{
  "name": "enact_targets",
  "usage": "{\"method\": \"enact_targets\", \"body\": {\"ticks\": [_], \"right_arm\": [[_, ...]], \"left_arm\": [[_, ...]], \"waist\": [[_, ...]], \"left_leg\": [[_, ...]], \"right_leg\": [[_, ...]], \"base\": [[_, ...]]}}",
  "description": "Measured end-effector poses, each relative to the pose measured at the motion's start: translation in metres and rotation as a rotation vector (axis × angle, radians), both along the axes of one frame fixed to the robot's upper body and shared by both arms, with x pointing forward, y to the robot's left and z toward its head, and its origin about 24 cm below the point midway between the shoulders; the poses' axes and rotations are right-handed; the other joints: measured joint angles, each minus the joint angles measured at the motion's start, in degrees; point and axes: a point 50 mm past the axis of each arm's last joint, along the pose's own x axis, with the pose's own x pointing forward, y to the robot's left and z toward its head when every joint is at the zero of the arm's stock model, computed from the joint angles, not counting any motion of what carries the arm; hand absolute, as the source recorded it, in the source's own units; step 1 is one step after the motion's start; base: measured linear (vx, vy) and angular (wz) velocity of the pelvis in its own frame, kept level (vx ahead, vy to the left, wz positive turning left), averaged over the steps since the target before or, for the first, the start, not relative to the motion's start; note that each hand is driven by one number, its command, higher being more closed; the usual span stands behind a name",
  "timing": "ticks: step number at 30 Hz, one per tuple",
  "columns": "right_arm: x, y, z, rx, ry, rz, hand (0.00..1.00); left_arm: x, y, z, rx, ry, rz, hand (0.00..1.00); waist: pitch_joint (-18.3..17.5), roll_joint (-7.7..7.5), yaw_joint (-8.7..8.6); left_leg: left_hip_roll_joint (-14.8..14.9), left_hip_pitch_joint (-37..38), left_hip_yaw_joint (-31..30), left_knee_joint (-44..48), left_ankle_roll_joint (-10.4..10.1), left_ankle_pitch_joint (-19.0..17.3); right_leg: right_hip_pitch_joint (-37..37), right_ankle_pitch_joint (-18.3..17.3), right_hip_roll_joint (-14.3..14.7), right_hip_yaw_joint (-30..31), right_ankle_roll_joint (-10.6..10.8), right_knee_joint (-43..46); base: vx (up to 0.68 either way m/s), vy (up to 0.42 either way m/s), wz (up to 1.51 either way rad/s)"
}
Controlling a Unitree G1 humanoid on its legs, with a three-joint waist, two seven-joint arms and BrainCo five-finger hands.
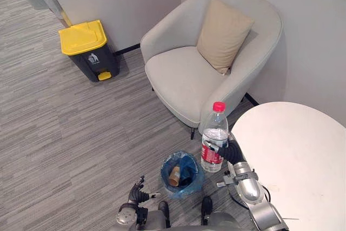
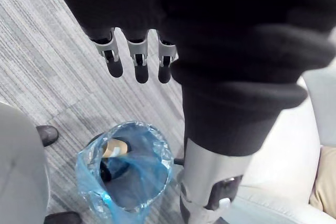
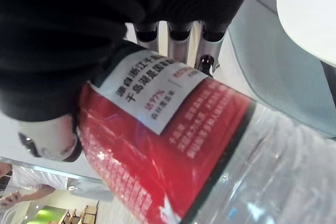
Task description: Gather rubbish on tea table into small bin, then transfer packed bag to large trash can.
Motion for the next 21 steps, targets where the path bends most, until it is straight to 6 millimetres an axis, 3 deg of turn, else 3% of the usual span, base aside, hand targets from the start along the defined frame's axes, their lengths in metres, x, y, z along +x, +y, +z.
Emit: {"method": "enact_targets", "body": {"ticks": [2,6,11,14,17,21], "right_arm": [[0.008,0.006,0.003,-0.009,-0.014,0.038,1.0],[0.044,0.027,0.025,-0.042,-0.105,0.128,1.0],[0.06,0.036,0.036,-0.088,-0.135,0.156,1.0],[0.068,0.036,0.047,-0.11,-0.179,0.141,1.0],[0.08,0.037,0.064,-0.119,-0.244,0.107,1.0],[0.1,0.037,0.106,-0.105,-0.396,0.058,1.0]], "left_arm": [[0.006,0.0,0.002,0.001,-0.017,-0.003,0.0],[0.042,0.003,0.018,0.007,-0.116,-0.003,0.0],[0.059,0.009,0.03,-0.008,-0.184,0.066,0.0],[0.07,0.009,0.04,-0.019,-0.242,0.079,0.0],[0.088,0.008,0.054,-0.025,-0.31,0.084,0.0],[0.129,0.001,0.092,-0.052,-0.489,0.096,0.0]], "waist": [[0.33,0.06,0.0],[7.29,-0.05,0.55],[11.56,0.54,2.83],[12.66,0.46,3.03],[13.1,0.59,3.09],[15.63,0.56,3.11]], "left_leg": [[0.13,-3.0,-0.14,1.94,0.01,-0.01],[-0.31,-13.56,-1.69,11.37,0.46,-1.0],[0.63,-22.99,-2.13,18.44,0.24,-2.8],[1.04,-29.55,-2.34,21.89,0.26,-2.8],[1.84,-36.52,-2.26,25.49,0.48,-2.95],[2.67,-46.46,-1.94,30.72,1.04,-3.33]], "right_leg": [[-4.03,-0.65,-0.23,0.12,-0.32,3.34],[-15.86,-5.37,-2.37,-0.21,-0.8,17.38],[-24.8,-7.19,-3.18,-0.31,-1.01,24.07],[-30.98,-7.21,-3.5,-0.49,-1.05,27.19],[-37.33,-7.2,-3.57,-0.66,-1.06,29.66],[-46.66,-7.06,-4.04,-0.77,-1.09,34.14]], "base": [[-0.09,-0.026,0.03],[-0.22,-0.028,0.24],[-0.25,-0.023,0.08],[-0.17,-0.03,0.08],[-0.13,-0.012,0.03],[-0.09,0.008,0.02]]}}
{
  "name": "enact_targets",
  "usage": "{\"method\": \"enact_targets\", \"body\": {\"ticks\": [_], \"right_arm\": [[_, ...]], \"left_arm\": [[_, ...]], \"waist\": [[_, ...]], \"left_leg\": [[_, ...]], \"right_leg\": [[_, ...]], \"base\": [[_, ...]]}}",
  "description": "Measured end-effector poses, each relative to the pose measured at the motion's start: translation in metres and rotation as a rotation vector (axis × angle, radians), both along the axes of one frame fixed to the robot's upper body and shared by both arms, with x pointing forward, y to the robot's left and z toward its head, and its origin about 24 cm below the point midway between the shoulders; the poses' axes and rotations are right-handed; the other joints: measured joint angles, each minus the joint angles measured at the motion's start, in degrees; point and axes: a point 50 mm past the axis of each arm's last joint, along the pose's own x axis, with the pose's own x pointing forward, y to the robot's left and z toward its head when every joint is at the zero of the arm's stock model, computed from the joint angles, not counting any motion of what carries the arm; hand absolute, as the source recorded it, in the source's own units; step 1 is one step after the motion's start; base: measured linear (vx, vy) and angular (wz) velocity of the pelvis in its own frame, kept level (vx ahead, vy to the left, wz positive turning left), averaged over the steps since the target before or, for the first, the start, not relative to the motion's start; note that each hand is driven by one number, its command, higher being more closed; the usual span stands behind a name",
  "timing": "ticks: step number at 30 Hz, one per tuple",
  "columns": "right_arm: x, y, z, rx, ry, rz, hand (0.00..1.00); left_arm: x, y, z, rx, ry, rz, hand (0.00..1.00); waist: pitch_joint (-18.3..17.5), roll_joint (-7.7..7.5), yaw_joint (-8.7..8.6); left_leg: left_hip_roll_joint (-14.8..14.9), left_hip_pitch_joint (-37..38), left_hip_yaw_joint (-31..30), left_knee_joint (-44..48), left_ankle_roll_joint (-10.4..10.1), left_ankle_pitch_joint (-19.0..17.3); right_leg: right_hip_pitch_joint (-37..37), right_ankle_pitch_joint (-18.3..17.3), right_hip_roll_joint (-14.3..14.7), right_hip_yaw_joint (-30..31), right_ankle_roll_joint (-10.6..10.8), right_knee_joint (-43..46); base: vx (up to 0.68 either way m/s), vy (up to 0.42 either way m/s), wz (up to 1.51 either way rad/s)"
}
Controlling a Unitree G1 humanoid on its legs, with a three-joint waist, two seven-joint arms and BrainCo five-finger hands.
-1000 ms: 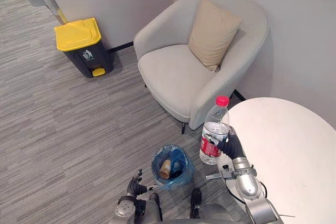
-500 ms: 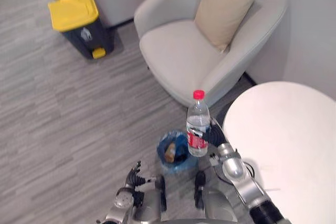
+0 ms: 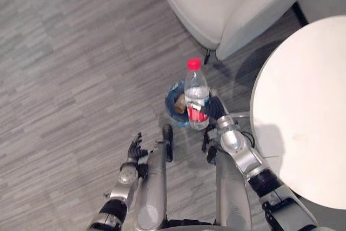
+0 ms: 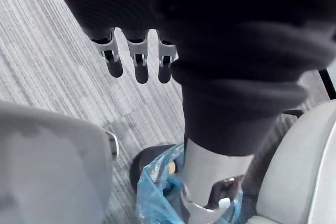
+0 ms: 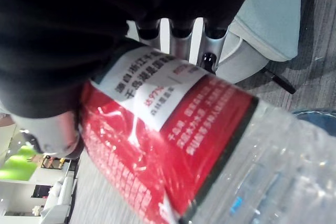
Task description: Gather rubbish on tea table into small bin, then transfer packed bag to large trash can.
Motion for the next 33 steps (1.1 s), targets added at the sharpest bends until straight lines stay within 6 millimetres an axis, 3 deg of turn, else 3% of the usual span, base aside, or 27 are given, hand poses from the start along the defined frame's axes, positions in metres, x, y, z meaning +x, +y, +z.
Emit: {"method": "enact_targets", "body": {"ticks": [5,8,13,22,23,33], "right_arm": [[0.02,-0.001,0.056,0.013,-0.183,-0.036,1.0],[0.034,-0.005,0.074,-0.015,-0.212,-0.08,1.0],[0.049,-0.012,0.081,-0.045,-0.199,-0.146,1.0],[0.059,-0.016,0.072,-0.064,-0.144,-0.19,1.0],[0.059,-0.015,0.073,-0.065,-0.147,-0.188,0.0],[0.06,-0.005,0.059,-0.055,-0.093,-0.179,0.0]], "left_arm": [[0.033,-0.003,0.04,-0.061,-0.163,0.044,0.0],[0.044,-0.003,0.057,-0.096,-0.233,0.067,0.0],[0.051,-0.004,0.074,-0.139,-0.315,0.09,0.0],[0.051,0.0,0.076,-0.166,-0.33,0.116,0.0],[0.051,0.0,0.077,-0.168,-0.332,0.119,0.0],[0.054,0.0,0.079,-0.168,-0.339,0.14,0.0]], "waist": [[2.95,0.03,0.08],[3.05,0.0,0.58],[3.25,0.02,1.61],[3.25,0.01,1.59],[3.25,0.01,1.59],[3.25,0.01,1.44]], "left_leg": [[-0.06,-11.09,-0.67,5.26,0.19,-0.17],[-0.1,-17.5,-1.51,8.18,0.36,0.07],[-0.47,-23.67,-2.88,11.28,0.15,0.1],[-0.08,-26.11,-2.27,10.59,-0.89,0.54],[-0.01,-26.3,-2.18,10.39,-0.95,0.7],[0.06,-26.41,-3.03,10.18,-1.32,1.49]], "right_leg": [[-11.14,-0.38,-0.96,0.21,-0.74,5.89],[-17.25,-0.82,-1.32,-0.01,-1.42,9.24],[-23.32,-2.48,-2.32,-0.83,-1.44,13.56],[-26.36,-2.8,-3.12,-1.2,-1.62,14.74],[-26.69,-2.82,-3.13,-1.21,-1.66,14.76],[-26.71,-3.58,-3.11,-2.09,-2.22,15.33]], "base": [[-0.04,-0.003,0.08],[0.01,-0.017,0.13],[0.0,-0.02,0.16],[-0.02,0.001,0.09],[0.0,0.0,0.0],[0.0,0.003,0.02]]}}
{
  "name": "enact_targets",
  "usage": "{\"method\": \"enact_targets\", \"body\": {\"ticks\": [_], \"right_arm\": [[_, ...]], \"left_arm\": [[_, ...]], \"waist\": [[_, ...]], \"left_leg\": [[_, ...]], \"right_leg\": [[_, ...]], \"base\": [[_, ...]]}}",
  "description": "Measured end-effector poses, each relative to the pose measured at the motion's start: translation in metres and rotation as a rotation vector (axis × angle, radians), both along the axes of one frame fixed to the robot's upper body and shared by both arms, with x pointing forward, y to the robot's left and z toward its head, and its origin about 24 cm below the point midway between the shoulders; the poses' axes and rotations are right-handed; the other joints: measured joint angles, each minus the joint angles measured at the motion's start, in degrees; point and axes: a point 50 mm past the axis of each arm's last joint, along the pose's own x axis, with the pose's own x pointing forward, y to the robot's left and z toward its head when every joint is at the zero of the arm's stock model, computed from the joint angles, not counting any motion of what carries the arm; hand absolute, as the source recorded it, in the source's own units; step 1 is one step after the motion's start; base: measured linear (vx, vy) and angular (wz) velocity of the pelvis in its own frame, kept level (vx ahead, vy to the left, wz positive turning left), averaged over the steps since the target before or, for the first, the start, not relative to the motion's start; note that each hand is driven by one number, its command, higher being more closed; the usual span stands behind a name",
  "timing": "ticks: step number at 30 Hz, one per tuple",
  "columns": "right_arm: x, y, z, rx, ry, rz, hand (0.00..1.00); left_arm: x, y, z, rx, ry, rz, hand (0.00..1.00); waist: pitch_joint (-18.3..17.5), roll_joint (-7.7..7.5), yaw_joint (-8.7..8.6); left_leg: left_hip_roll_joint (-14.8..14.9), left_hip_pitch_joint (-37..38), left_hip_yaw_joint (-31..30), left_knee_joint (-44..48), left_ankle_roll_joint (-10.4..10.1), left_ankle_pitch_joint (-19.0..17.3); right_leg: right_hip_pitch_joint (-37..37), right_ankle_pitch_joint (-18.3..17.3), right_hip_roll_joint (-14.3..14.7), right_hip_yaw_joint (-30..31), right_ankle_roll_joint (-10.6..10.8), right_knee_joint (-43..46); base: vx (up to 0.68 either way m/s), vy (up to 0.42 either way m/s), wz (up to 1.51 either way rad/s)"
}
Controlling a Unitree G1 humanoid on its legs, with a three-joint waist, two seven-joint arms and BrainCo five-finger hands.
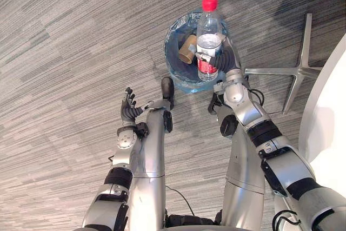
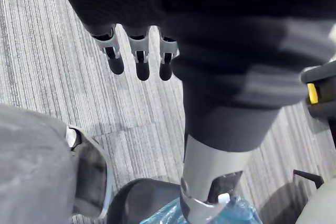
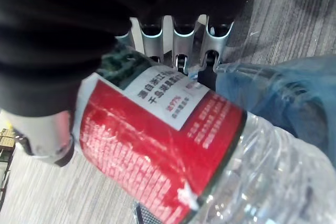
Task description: Gather rubbish on tea table into small bin, then transfer packed bag to large trash can.
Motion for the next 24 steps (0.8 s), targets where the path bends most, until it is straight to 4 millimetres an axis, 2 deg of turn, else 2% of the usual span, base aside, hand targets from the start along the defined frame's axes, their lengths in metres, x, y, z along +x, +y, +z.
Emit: {"method": "enact_targets", "body": {"ticks": [11,16,24], "right_arm": [[-0.006,0.004,-0.021,-0.056,0.032,-0.004,0.0],[-0.011,0.006,-0.021,-0.093,0.005,0.001,0.0],[-0.019,0.019,-0.024,-0.356,-0.071,0.047,0.0]], "left_arm": [[0.002,0.0,-0.002,-0.02,0.015,0.026,0.0],[0.002,0.0,-0.003,-0.019,0.02,0.026,0.0],[0.002,-0.002,-0.004,-0.015,0.03,0.008,0.0]], "waist": [[-0.04,-0.07,-0.13],[-0.08,-0.15,-0.27],[-0.18,-0.34,-0.4]], "left_leg": [[0.04,1.62,-0.35,-1.61,-0.5,0.71],[0.28,2.75,-0.4,-2.14,-0.76,0.86],[0.93,5.03,-0.08,-3.64,-0.99,1.05]], "right_leg": [[1.55,-0.01,0.09,-0.66,-0.01,-0.74],[2.9,0.01,0.36,-1.12,-0.02,-1.59],[5.42,0.24,1.05,-1.48,-0.35,-3.38]], "base": [[0.0,0.001,0.01],[0.0,0.0,0.0],[0.0,-0.003,-0.02]]}}
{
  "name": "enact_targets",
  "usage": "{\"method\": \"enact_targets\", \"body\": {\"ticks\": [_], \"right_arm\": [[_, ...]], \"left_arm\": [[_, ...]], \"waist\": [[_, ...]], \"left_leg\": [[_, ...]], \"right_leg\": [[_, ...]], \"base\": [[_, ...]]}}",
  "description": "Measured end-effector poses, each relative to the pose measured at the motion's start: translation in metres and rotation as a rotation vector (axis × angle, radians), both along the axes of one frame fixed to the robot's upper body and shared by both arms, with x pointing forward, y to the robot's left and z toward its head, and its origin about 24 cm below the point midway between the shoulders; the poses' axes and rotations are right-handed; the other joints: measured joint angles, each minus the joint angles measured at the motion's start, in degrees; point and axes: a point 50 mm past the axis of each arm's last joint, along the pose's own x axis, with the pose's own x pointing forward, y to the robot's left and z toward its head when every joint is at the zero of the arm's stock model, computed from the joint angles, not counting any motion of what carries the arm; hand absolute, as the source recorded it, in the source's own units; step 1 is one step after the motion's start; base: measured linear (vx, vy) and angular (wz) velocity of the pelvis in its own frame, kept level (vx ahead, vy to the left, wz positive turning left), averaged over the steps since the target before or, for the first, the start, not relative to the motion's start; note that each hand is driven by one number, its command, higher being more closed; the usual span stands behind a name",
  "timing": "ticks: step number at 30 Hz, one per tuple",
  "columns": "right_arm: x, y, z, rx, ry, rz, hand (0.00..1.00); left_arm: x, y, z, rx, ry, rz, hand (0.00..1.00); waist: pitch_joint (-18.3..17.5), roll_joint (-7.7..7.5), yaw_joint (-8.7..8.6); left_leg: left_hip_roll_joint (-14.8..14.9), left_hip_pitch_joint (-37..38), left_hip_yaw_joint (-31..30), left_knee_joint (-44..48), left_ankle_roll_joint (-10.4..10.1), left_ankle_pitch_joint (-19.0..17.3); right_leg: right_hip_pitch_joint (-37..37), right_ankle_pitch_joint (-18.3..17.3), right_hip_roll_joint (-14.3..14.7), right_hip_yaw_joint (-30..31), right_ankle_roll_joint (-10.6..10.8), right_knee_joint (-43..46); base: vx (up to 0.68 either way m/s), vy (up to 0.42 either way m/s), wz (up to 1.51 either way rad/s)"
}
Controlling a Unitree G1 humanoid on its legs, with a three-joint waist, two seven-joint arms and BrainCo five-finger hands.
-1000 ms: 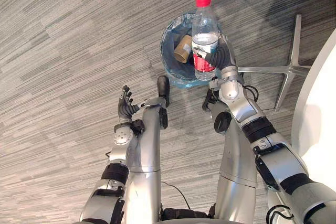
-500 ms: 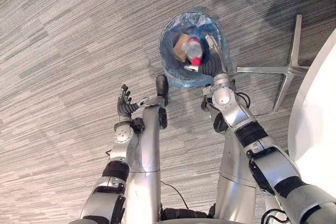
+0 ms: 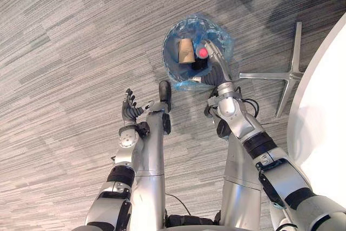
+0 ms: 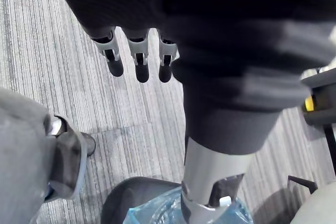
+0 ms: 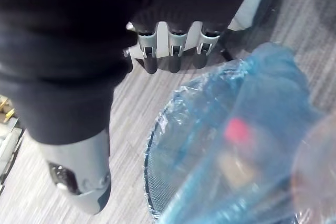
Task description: Gather rubbish on tea table into small bin, then transfer packed bag to large trash can.
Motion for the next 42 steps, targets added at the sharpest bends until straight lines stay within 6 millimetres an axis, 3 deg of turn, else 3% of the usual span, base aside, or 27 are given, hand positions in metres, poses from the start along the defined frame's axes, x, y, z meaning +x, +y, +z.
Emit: {"method": "enact_targets", "body": {"ticks": [16,29,30,42], "right_arm": [[0.017,-0.002,-0.038,-0.358,0.12,-0.07,0.0],[0.028,-0.008,-0.047,-0.455,0.207,-0.132,0.0],[0.029,-0.006,-0.045,-0.453,0.203,-0.132,1.0],[0.032,-0.002,-0.042,-0.395,0.227,-0.143,1.0]], "left_arm": [[0.0,0.0,0.002,0.001,-0.021,-0.003,0.0],[0.002,0.004,0.007,-0.017,-0.048,0.009,0.0],[0.002,0.005,0.008,-0.02,-0.056,0.012,0.0],[0.007,0.001,0.016,-0.041,-0.082,0.008,0.0]], "waist": [[-0.05,-0.1,-0.23],[-0.08,-0.14,-0.12],[-0.08,-0.15,-0.12],[-0.09,-0.15,0.19]], "left_leg": [[-0.26,-0.77,-1.02,-4.57,-1.05,2.63],[-1.11,-4.42,-0.99,-5.23,-0.89,4.11],[-1.13,-4.93,-0.94,-5.23,-0.95,4.11],[-1.42,-6.42,-0.98,-5.75,-1.19,4.72]], "right_leg": [[-0.94,-0.13,-0.71,-2.47,-0.17,-1.15],[-5.13,-0.62,-2.12,-2.84,-0.93,0.62],[-5.73,-0.75,-2.21,-2.81,-1.11,0.86],[-7.9,-1.53,-2.77,-2.98,-1.7,1.99]], "base": [[-0.02,-0.019,0.08],[-0.03,-0.027,0.09],[-0.02,-0.034,0.08],[-0.02,-0.039,0.05]]}}
